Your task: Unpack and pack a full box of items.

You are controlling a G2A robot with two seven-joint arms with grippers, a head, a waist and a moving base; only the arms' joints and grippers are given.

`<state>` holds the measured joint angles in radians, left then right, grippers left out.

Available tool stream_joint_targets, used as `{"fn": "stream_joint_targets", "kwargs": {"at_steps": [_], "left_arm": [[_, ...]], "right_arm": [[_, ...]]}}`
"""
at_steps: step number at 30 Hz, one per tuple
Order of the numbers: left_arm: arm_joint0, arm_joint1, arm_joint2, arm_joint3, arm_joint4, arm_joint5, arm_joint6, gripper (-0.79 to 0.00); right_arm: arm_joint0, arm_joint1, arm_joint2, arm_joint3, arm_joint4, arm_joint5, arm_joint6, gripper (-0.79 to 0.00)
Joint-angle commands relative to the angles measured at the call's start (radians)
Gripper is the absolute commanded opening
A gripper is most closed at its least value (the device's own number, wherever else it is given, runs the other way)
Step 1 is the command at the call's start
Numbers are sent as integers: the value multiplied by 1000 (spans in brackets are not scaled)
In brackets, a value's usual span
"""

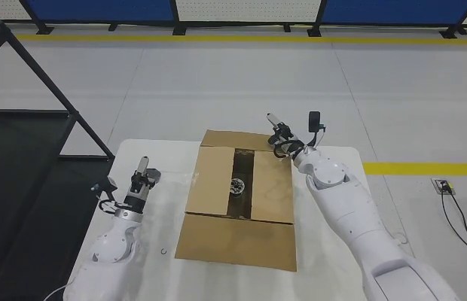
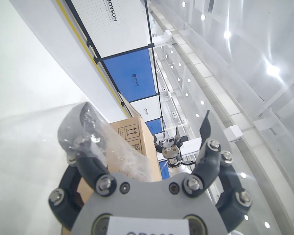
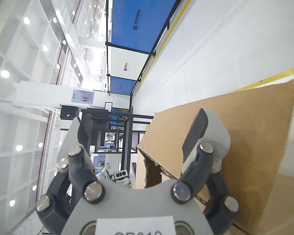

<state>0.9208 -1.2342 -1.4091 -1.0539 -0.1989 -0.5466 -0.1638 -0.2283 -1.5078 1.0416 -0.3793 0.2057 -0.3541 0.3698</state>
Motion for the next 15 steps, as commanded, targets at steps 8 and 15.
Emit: {"fn": "stream_joint_targets", "kwargs": {"at_steps": [8,15], "left_arm": [[15,6,-38,-18,5,8,-15,0],[18,14,-88,-11,2,25,-8,0]], "right_arm": [[-5,0,13,-5,-10,-3,4,0],[-9,1,25,-5,-15,-6,8,0]]}}
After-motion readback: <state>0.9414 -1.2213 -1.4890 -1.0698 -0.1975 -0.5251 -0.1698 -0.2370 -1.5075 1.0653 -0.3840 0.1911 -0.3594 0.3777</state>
